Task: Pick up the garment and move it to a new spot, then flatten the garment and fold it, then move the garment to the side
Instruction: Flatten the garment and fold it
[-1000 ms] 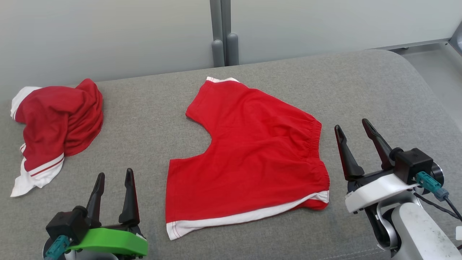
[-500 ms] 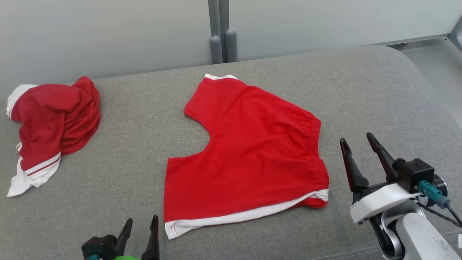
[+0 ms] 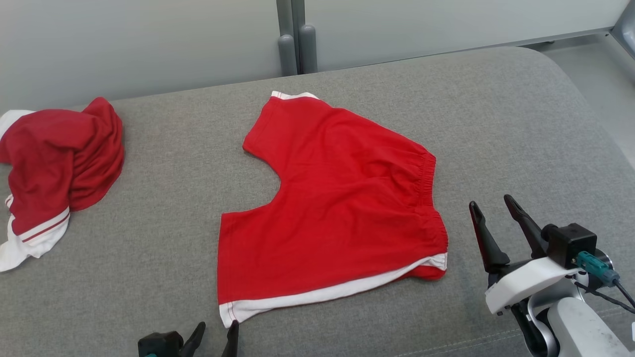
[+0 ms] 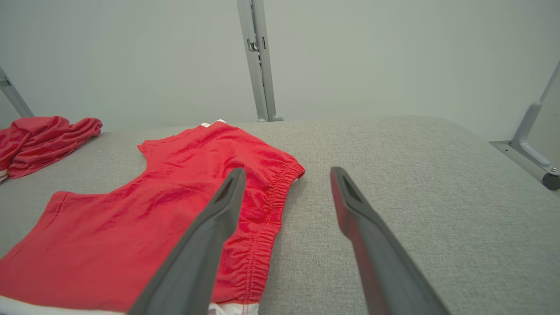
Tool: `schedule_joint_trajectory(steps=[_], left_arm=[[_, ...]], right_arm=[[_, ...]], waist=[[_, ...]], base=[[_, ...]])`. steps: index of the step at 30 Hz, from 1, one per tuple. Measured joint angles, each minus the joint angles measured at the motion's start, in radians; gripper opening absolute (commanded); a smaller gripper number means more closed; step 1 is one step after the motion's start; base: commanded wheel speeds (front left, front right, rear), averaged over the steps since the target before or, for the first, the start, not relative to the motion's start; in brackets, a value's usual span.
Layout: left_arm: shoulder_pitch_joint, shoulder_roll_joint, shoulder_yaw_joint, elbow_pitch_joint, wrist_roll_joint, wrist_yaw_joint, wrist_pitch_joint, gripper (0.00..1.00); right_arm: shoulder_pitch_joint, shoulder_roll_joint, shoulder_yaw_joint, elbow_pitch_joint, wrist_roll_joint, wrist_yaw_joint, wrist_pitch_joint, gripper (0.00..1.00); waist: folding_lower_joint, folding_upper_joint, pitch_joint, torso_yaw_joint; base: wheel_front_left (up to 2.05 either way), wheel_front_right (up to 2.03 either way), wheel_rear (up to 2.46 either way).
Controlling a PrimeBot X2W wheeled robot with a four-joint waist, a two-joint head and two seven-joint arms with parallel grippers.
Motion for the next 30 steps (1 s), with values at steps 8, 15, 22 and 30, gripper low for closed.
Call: schedule_joint_trajectory(steps=[8, 15, 22, 30], left_arm=[[-0.033, -0.003, -0.008, 0.040, -0.003, -0.013, 0.002, 1.00], [-0.054, -0.007, -0.016, 0.079, -0.013, -0.031, 0.002, 1.00], [-0.087, -0.011, -0.035, 0.113, -0.013, -0.047, -0.002, 1.00], [-0.106, -0.014, -0.040, 0.130, -0.013, -0.057, -0.020, 0.00]], right_arm=[[-0.001, 0.001, -0.003, 0.028, 0.002, 0.009, 0.000, 1.00], [-0.003, 0.001, -0.002, 0.040, 0.002, 0.018, 0.000, 1.00], [-0.006, 0.001, -0.002, 0.048, 0.000, 0.026, 0.000, 1.00], [-0.013, 0.001, -0.002, 0.066, -0.003, 0.036, 0.000, 1.00]], waist=[[0.0000, 0.0000, 0.006, -0.009], [0.0000, 0.0000, 0.008, -0.019], [0.0000, 0.0000, 0.012, -0.027], [0.0000, 0.0000, 0.017, -0.031]], base=[[0.00, 0.00, 0.00], [0.00, 0.00, 0.00], [0.00, 0.00, 0.00], [0.00, 0.00, 0.00]])
